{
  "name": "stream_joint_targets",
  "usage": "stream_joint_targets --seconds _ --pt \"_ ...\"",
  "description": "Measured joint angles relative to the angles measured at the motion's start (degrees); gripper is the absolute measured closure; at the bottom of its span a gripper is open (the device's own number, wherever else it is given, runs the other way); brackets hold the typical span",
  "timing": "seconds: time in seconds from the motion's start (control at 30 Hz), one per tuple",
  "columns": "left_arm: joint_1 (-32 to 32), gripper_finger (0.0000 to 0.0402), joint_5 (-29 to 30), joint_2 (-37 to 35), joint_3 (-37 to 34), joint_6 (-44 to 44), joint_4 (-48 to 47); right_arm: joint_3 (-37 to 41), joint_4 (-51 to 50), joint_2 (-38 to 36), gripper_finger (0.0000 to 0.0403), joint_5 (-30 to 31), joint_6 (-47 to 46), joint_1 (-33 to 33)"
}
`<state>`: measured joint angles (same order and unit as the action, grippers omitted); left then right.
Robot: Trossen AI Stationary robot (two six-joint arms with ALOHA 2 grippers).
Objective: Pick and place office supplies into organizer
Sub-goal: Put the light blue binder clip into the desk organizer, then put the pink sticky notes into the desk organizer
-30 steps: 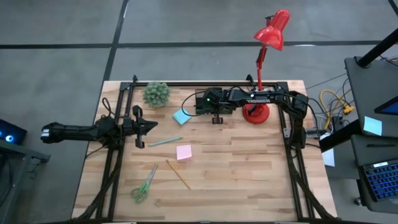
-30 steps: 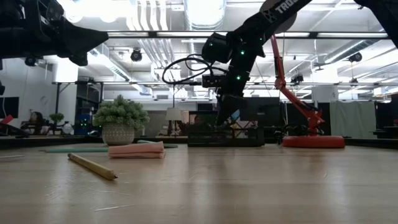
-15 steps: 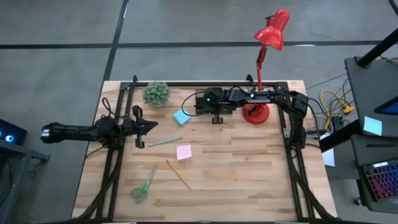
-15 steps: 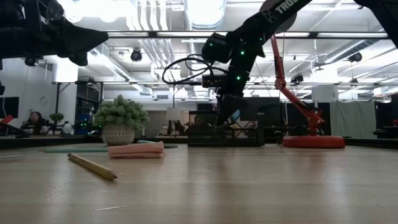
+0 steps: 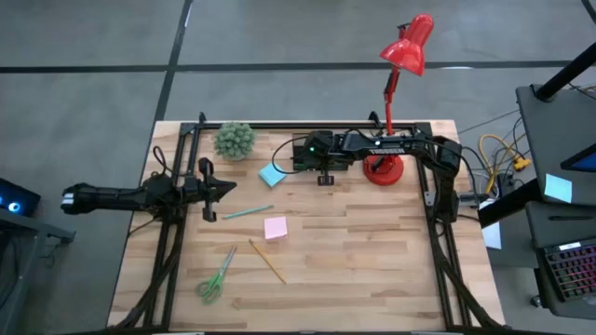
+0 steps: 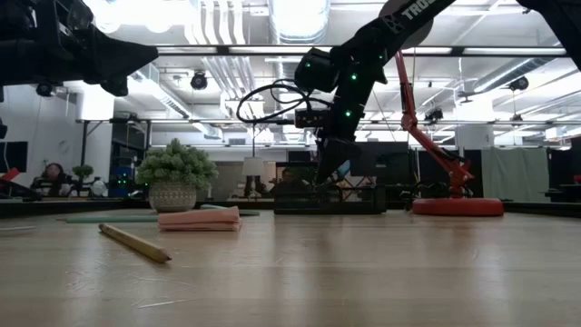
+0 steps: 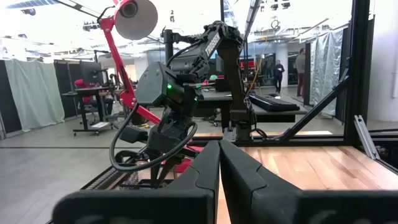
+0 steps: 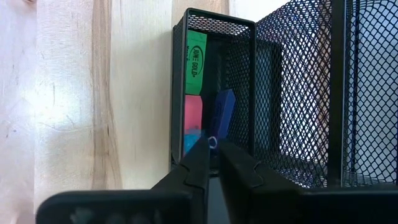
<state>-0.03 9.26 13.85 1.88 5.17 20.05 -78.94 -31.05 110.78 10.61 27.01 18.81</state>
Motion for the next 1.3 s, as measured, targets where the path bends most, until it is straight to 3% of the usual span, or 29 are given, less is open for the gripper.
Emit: stream_joint_targets --seconds 0.4,1.3 --pt "0.02 0.0402 0.00 0.00 0.01 0.00 -0.01 0.00 0.00 0.00 0.0354 0.00 -0.01 0.00" --pt "0.00 0.0402 0.00 0.00 0.01 0.00 -0.01 0.00 0.04 0.00 0.0353 -0.26 -4.57 -0.78"
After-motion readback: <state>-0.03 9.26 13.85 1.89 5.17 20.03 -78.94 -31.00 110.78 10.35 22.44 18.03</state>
